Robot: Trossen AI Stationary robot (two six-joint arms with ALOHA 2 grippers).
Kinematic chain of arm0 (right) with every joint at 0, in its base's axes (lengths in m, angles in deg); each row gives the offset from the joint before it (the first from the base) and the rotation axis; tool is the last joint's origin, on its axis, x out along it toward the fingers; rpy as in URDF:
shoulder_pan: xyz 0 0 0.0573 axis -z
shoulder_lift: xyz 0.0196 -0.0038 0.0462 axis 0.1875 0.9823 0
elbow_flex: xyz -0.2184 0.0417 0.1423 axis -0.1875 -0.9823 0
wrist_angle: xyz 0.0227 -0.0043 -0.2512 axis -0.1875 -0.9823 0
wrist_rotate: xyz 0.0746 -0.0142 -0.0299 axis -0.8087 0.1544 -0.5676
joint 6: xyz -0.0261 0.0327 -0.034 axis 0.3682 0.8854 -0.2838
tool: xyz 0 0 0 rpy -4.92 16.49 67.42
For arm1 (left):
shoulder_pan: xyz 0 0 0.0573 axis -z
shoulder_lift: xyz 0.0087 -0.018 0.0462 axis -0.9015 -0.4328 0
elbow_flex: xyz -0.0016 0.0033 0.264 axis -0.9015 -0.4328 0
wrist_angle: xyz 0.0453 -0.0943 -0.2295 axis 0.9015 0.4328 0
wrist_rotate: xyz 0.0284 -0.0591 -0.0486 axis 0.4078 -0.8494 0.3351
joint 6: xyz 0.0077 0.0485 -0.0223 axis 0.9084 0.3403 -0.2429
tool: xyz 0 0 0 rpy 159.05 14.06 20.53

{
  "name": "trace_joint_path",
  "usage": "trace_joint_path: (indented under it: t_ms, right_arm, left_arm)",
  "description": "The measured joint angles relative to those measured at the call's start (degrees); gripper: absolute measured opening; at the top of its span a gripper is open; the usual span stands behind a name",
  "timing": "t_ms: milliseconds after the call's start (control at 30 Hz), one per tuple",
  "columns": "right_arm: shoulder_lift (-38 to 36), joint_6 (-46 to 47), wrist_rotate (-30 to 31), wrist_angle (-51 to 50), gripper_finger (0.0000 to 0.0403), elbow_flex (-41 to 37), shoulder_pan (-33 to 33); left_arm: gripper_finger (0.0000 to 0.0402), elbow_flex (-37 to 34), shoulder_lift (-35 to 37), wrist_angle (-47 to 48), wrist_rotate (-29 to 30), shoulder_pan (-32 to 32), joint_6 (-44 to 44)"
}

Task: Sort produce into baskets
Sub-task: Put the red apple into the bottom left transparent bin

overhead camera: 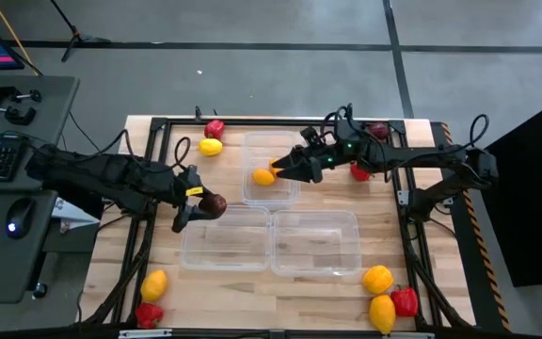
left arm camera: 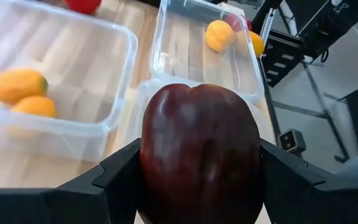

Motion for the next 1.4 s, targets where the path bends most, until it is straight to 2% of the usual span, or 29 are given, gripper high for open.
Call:
trace_joint_path:
  t_ms: [333,500,633,800,1000,1167,1400]
  right_arm:
    - [-7.66,-11.69,-0.36,-9.52,0.0392,0.0,0.01]
    - [-8.24,-13.28,-0.27,-9.84,0.0392,0.0,-0.44]
    - [-8.24,-11.26,1.78,-9.88,0.0392,0.0,-0.45]
    - [-8.24,-9.88,3.99,-9.81,0.0392,0.0,-0.51]
    - [-8.22,-7.62,12.77,-9.8,0.0392,0.0,-0.49]
    - [-8.22,-3.21,18.33,-10.22,0.0392,0.0,-0.49]
    - [-8.22,3.23,19.16,-13.13,0.0392,0.0,-0.49]
  left_arm:
    - [0.0243,0.02,-2.84,-0.44,0.08,0.03,-9.97]
    - [0.0243,0.02,-2.76,-2.91,0.23,0.03,-14.41]
    - [0.0243,0.02,-2.66,-3.46,0.63,-0.05,-14.68]
    - [0.0243,0.02,-2.66,-3.46,3.03,-1.28,-10.36]
    - [0.0243,0.02,-2.66,-3.44,-0.59,-4.51,1.62]
    - [0.0243,0.02,-2.66,-3.47,-0.84,-7.04,10.06]
    - [0.0243,0.02,-2.66,-7.15,-0.64,-8.02,15.7]
